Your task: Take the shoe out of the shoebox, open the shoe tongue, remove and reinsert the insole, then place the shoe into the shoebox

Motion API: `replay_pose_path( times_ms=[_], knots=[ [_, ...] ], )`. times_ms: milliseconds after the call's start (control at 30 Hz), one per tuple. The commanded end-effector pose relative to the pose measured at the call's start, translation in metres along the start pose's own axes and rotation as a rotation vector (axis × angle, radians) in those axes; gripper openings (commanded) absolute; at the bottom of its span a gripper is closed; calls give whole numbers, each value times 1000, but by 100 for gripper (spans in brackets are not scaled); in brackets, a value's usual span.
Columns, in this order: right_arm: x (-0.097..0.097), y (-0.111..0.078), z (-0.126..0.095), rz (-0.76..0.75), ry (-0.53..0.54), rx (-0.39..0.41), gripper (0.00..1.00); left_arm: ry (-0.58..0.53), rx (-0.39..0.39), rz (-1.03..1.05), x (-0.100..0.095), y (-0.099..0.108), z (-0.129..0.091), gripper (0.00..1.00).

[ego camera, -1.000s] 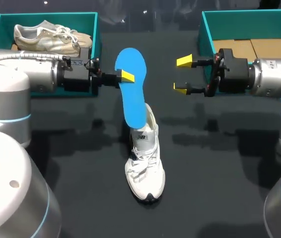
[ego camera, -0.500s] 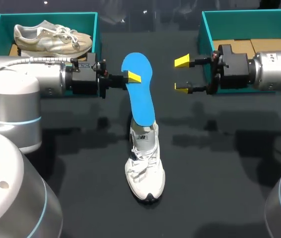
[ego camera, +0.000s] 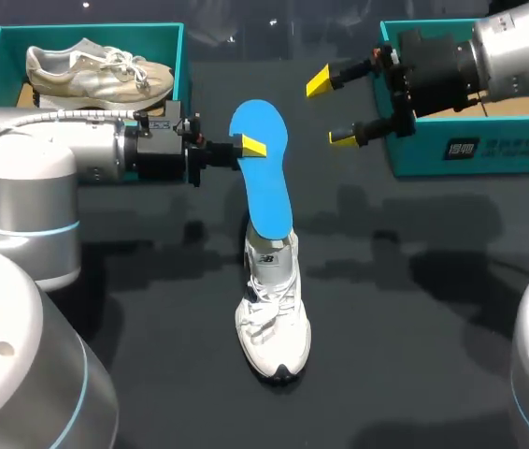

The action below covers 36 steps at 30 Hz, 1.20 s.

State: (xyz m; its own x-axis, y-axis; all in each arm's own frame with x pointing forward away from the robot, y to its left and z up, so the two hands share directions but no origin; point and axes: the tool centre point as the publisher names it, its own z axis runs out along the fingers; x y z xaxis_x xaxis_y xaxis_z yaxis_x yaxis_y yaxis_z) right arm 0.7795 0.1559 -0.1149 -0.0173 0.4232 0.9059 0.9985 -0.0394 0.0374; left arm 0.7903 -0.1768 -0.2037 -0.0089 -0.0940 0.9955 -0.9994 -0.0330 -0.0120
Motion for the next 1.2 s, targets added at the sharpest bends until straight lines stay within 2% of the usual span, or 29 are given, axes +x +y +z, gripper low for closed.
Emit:
replay_pose_path(
  times_ms=[33, 300, 533, 900, 1200],
  knots=[
    [20, 2, 3, 5, -381, 20, 100, 0, 0, 1, -1, 0, 2, 0],
    [40, -1, 12, -4, -540, 36, 100, 0, 0, 1, -1, 0, 2, 0],
    [59, 0, 29, 16, -682, 98, 100, 0, 0, 1, -1, 0, 2, 0],
    [77, -11, 51, -27, -775, 93, 100, 0, 0, 1, -1, 0, 2, 0],
    [91, -15, 69, -14, -900, 112, 100, 0, 0, 1, -1, 0, 2, 0]
  ],
)
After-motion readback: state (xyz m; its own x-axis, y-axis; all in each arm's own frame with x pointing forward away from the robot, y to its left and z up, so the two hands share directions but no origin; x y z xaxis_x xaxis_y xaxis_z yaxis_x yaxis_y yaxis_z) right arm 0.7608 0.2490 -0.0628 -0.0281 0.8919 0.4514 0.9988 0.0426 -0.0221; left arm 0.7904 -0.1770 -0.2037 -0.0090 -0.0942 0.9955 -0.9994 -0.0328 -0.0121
